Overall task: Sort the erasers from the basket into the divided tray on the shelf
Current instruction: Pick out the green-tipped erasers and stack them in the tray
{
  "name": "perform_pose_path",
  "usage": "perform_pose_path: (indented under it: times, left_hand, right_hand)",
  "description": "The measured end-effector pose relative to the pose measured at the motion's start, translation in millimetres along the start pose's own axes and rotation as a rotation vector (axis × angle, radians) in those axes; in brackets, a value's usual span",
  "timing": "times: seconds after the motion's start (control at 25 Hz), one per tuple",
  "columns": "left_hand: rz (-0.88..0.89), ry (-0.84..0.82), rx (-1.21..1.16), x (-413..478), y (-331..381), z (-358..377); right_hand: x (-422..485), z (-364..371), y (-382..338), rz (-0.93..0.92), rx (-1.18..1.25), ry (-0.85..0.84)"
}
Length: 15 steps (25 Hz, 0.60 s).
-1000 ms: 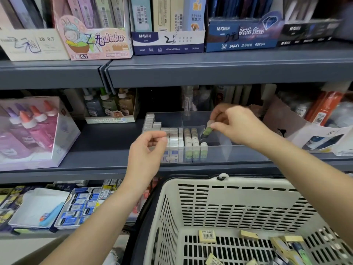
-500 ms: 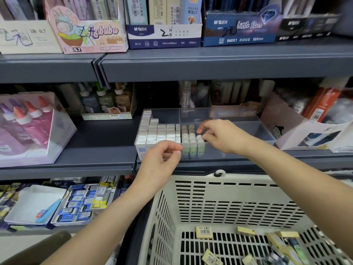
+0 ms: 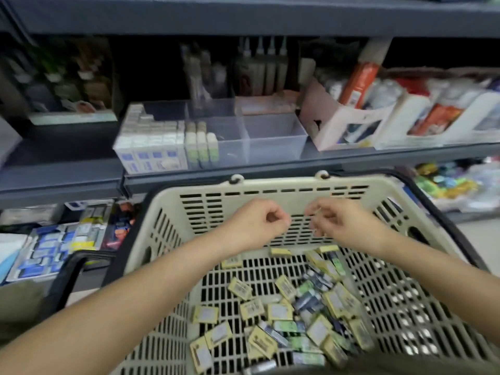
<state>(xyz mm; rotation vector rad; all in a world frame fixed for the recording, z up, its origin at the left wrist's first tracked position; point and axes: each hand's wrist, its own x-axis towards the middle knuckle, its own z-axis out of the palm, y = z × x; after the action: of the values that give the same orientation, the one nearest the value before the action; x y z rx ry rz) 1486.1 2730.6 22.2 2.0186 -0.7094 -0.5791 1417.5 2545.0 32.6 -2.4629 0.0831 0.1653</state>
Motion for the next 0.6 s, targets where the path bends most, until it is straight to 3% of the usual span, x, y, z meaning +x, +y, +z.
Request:
perform_pose_path:
  times: [0.16,0.24,0.44,0.6]
  left_hand:
    - [-0.181,-0.087,-0.062,25.6,-3.7,55.6]
    - [-0.25,-0.134,-0.01,27.4,-19.0,74.4]
    - [-0.453,-0.125,-0.081,21.4,-53.4,86.1]
    - [-0.523,-0.07,-0.198,26.5,-57.0,81.1]
  right_hand:
    - [-12.1,28.0,43.8,0.147,-0.042,-0.105]
    - [-8.2,42.5,60.2,0.154,-0.287,-0.263]
    - [-8.8,81.4,84.5,0.02,-0.599,-0.586]
    - [-9.7,98.0,96.6,-0.13,-0.823,-0.668]
